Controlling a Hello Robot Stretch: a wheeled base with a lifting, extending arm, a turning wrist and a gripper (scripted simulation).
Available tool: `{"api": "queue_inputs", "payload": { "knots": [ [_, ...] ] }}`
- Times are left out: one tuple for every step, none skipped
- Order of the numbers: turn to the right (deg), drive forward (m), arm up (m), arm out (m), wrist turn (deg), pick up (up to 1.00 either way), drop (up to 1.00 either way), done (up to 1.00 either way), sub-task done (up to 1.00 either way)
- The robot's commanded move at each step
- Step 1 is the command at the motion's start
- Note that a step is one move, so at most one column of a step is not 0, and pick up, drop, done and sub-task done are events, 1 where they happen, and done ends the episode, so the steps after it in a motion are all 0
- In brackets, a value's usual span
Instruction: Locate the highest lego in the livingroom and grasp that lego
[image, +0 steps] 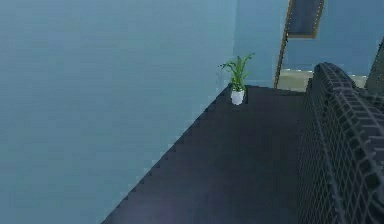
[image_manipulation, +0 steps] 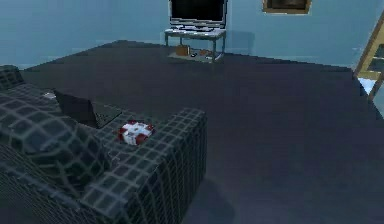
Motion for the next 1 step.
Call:
{"api": "queue_inputs", "payload": {
  "knots": [
    [-45.0, 0.0, 0.0, 0.0, 0.0, 0.0, 0.0, 0.0, 0.0]
  ]
}}
